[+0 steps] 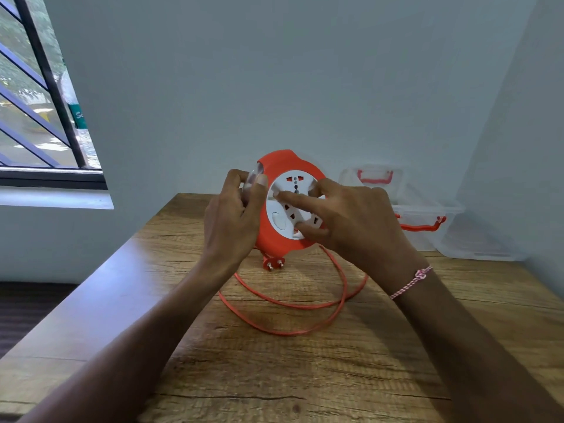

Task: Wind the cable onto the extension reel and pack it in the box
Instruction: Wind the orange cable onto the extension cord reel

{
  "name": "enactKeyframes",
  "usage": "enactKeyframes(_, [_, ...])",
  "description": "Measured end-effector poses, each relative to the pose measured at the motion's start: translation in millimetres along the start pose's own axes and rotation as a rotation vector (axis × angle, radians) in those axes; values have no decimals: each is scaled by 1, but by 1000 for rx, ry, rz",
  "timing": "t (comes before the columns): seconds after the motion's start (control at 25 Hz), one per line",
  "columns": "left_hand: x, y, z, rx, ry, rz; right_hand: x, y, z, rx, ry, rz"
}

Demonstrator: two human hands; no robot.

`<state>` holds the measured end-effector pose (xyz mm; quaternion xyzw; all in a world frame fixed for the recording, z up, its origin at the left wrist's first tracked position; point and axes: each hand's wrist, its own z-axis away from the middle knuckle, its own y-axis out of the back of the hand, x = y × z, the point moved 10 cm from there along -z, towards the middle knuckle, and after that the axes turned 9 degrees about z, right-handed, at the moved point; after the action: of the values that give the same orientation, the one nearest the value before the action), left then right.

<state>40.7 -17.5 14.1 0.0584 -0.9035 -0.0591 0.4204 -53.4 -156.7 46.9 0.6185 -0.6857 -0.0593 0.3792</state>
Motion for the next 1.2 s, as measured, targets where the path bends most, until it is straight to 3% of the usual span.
enactKeyframes(0.16, [4,0,3,27,-19,-16,7,3,1,39,-194,-137])
enactKeyframes(0.36, [13,-4,8,42,-87,-45,36,-28,14,-61,-734,-584])
enactKeyframes(0.44, [12,-6,7,30,-80,-50,38,-44,21,-117,-857,-722])
enactKeyframes(0.52, [9,-6,5,19,-61,-43,40,-35,19,-78,-795,-633])
enactKeyframes(0.64, [5,-1,0,18,-4,-4,33,-3,4,49,-432,-373])
enactKeyframes(0.76, [0,7,-3,26,16,-1,15,-6,0,-56,-103,-200])
enactKeyframes(0.88, [-2,5,-2,12,32,16,1,-10,2,-33,46,-36])
enactKeyframes(1.04, [3,3,0,17,2,-5,3,-4,1,23,5,-59])
enactKeyframes(1.2, [9,3,3,50,-35,-15,14,0,3,53,-303,-258])
